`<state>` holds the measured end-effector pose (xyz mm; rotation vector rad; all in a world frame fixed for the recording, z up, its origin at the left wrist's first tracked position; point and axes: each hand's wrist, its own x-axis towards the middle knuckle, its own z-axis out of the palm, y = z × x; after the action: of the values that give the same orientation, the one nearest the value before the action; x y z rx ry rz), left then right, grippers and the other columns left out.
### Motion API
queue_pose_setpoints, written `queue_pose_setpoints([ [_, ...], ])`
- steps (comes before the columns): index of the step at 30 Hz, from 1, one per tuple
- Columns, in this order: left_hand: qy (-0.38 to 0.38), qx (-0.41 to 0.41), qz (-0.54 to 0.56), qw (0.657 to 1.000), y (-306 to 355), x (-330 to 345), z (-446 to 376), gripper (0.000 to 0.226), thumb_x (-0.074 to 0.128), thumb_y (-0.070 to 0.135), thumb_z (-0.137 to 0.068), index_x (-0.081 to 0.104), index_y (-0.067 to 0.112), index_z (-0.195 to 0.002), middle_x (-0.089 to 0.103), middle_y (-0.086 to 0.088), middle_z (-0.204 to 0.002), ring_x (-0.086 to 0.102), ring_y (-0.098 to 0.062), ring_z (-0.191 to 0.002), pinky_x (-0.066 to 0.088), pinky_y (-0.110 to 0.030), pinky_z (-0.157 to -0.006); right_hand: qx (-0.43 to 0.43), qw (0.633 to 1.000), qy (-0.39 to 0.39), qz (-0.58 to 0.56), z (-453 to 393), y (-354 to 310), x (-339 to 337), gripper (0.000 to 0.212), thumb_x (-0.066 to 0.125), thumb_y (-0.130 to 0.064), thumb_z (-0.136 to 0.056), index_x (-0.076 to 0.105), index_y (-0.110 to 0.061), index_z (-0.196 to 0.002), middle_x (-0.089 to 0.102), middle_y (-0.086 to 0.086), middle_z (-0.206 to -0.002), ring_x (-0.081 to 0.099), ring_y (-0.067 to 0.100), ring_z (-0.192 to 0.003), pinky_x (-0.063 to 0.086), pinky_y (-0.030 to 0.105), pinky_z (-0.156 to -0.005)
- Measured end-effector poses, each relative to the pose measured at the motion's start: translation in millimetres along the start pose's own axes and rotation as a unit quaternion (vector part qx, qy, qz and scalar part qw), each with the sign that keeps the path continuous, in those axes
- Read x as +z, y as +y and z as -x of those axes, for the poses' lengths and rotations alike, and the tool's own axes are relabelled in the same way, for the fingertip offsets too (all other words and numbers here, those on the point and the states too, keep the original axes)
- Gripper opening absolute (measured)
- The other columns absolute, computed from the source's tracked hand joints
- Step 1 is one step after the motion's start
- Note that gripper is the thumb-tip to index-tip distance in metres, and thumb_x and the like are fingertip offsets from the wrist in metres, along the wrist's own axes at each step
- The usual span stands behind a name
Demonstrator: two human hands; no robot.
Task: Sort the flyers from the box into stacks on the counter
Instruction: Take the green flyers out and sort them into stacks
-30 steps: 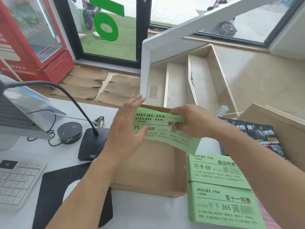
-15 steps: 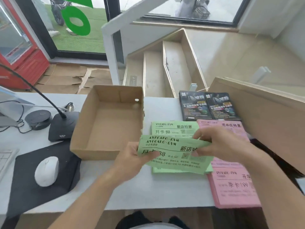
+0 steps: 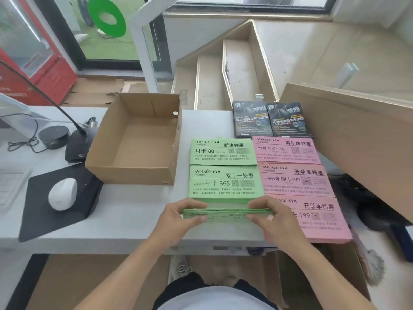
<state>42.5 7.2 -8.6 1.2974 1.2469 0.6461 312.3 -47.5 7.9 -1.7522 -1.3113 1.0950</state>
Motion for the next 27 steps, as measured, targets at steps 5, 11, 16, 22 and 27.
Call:
queue_pose_setpoints([
  [5,0.025,-0.031,0.003,0.999,-1.1,17.3,2.3,0.023,0.088,0.018,-0.077,0.079,0.034,-0.091,0.075,0.01,-0.106,0.067,-0.005,-0.108,0.049,-0.037,-0.105,-0.008,1.0,-0.028,0.001,0.1,17.2,1.7,0.026,0.075,-0.017,-0.09,0.066,-0.042,-0.093,0.069,-0.021,-0.105,0.06,-0.003,-0.106,0.048,0.027,-0.089],
  [11,0.041,-0.018,0.012,0.999,-0.5,14.5,0.4,0.016,0.088,0.026,-0.078,0.077,0.027,-0.089,0.076,0.009,-0.104,0.067,-0.012,-0.112,0.045,-0.043,-0.108,-0.025,1.0,-0.018,0.001,-0.8,16.6,1.3,0.028,0.07,-0.014,-0.094,0.063,-0.041,-0.092,0.069,-0.021,-0.102,0.062,-0.002,-0.098,0.045,0.015,-0.077],
  [16,0.037,-0.044,0.022,0.998,-11.3,17.9,2.1,0.017,0.084,0.025,-0.083,0.075,0.025,-0.097,0.077,0.006,-0.107,0.069,-0.013,-0.108,0.048,-0.041,-0.104,-0.001,0.999,-0.039,0.018,-2.4,21.4,3.7,0.015,0.064,-0.029,-0.098,0.056,-0.042,-0.098,0.071,-0.019,-0.102,0.056,0.025,-0.066,0.051,0.038,-0.073],
  [22,0.081,-0.032,0.055,0.995,6.4,22.5,-10.0,0.013,0.076,0.009,-0.089,0.072,0.016,-0.099,0.078,0.007,-0.099,0.072,-0.009,-0.098,0.055,-0.03,-0.089,0.006,0.999,-0.026,-0.039,-18.5,2.0,-1.2,0.026,0.062,-0.016,-0.1,0.054,-0.04,-0.096,0.071,-0.019,-0.101,0.069,0.002,-0.093,0.059,0.031,-0.074],
  [27,0.136,0.005,0.063,0.989,29.0,16.5,-45.1,0.034,0.065,0.008,-0.097,0.057,0.03,-0.122,0.075,0.01,-0.109,0.073,-0.007,-0.097,0.059,-0.031,-0.079,0.032,0.994,0.051,-0.088,-65.3,-25.2,-12.8,0.039,0.069,-0.011,-0.094,0.051,-0.035,-0.119,0.072,-0.005,-0.108,0.073,0.01,-0.091,0.062,0.035,-0.074],
])
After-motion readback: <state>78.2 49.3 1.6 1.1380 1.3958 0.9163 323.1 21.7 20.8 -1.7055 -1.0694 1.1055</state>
